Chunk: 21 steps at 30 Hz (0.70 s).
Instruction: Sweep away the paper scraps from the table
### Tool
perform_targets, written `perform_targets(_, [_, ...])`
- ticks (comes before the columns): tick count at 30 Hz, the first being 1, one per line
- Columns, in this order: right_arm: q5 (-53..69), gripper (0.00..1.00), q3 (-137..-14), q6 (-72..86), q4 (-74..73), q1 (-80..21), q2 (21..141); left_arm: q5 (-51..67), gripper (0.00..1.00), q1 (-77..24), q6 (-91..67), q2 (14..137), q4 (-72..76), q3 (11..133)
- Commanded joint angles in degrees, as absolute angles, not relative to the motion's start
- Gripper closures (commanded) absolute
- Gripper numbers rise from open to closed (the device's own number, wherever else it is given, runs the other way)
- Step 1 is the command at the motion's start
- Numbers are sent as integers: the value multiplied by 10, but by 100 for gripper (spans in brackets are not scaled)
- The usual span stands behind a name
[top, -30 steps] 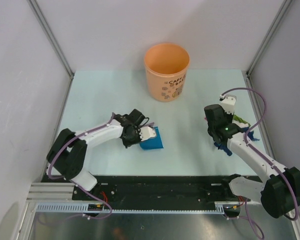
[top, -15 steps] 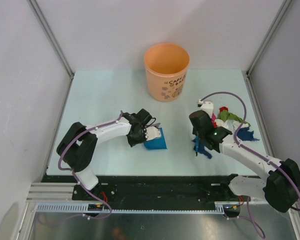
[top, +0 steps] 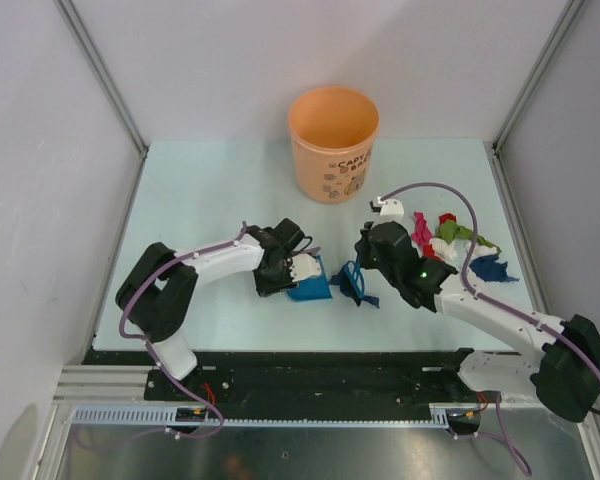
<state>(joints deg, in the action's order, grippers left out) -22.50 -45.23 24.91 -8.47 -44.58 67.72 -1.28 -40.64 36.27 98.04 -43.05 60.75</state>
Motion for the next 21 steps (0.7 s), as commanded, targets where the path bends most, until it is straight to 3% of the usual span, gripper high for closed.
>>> perform_targets(1, [-220,100,-488,205,-69,-459,614,24,43,-409,368,952,-435,612])
perform_targets(3, [-223,100,-487,197,-82,-459,584,46,35,-408,385,932,-434,600])
perform_targets(7, [-265,100,-485,181,-143,-458,550,97,29,-389,419,890,-397,560])
perform_targets(15, [-211,100,-401,156,-127,-409,465,196,30,-293,446,826,-294,476])
perform_targets(18, [-165,100,-367,184,-103,-369,431,194,30,-290,470,824,-269,451])
perform_targets(21, [-208,100,-363,225,-139,-337,430,161,37,-290,458,859,-252,459])
